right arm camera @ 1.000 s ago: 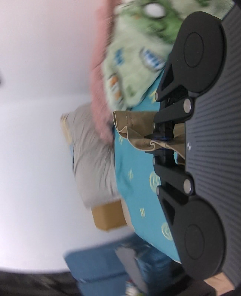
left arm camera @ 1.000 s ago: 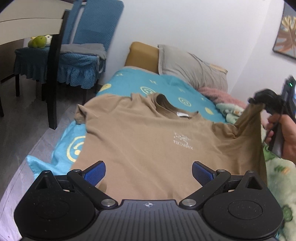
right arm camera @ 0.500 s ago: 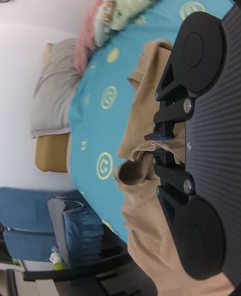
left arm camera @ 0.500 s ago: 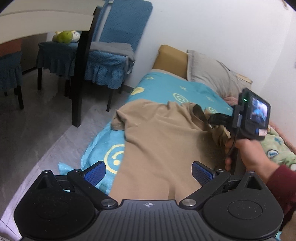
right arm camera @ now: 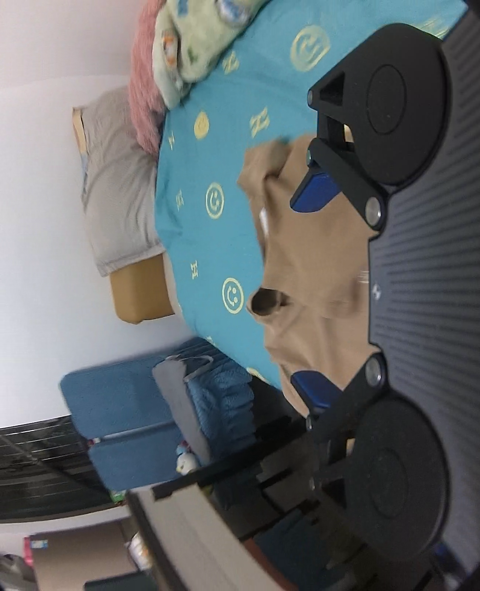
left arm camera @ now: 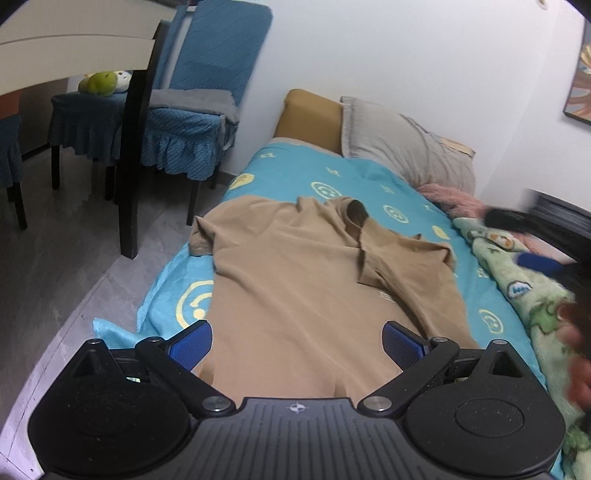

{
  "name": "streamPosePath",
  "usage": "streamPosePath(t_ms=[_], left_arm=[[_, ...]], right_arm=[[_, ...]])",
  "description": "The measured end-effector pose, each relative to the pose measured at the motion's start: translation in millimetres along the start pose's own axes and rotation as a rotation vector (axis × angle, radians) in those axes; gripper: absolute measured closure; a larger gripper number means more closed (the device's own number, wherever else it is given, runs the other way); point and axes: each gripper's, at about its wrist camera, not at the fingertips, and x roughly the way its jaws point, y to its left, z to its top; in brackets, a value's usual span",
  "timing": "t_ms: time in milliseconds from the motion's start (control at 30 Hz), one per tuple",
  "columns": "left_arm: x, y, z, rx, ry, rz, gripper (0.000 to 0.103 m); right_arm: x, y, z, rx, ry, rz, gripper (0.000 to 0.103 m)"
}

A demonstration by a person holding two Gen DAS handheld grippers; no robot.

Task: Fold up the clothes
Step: 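Fold the held side edge over toward the shirt's center, open right tool, then grasp the opposite side edge with the left tool and fold it inward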

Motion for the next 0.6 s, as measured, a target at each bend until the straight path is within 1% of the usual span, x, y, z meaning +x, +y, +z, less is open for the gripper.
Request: streamPosePath(t_ms=[100, 167, 267, 367, 433, 500, 533, 600], left_arm=[[-11, -9, -6, 0.020, 0.014, -0.040, 0.005], [-18, -17, -12, 0.040, 0.033, -0.081, 0.005], [-25, -31, -21, 0.071, 0.082, -0.143, 0.010], [-30, -47, -30, 0.074, 0.144, -0.236, 0.015], [-30, -59, -39, 0.058, 0.193, -0.297, 0.019], [-27, -71, -53, 0.030, 0.249, -0.362, 0.027], [-25, -77, -60, 0.015, 0.280, -0.396, 0.029], [-17, -89, -76, 0.007, 0.338, -0.445, 0.039]], right_arm=[[-70, -6, -20, 0.055, 0.005, 0.006, 0.009], [-113, -18, -38, 0.127, -0.015, 0.000, 0.009], [-162, -44, -66, 0.249, -0.052, -0.002, 0.009], [-190, -67, -81, 0.320, -0.064, -0.001, 0.009], [-199, -78, -82, 0.329, -0.080, 0.007, 0.009], [-204, -88, -79, 0.328, -0.114, -0.003, 0.009], [-202, -91, -78, 0.321, -0.125, -0.016, 0.009], [-199, -96, -77, 0.314, -0.135, -0.042, 0.009]])
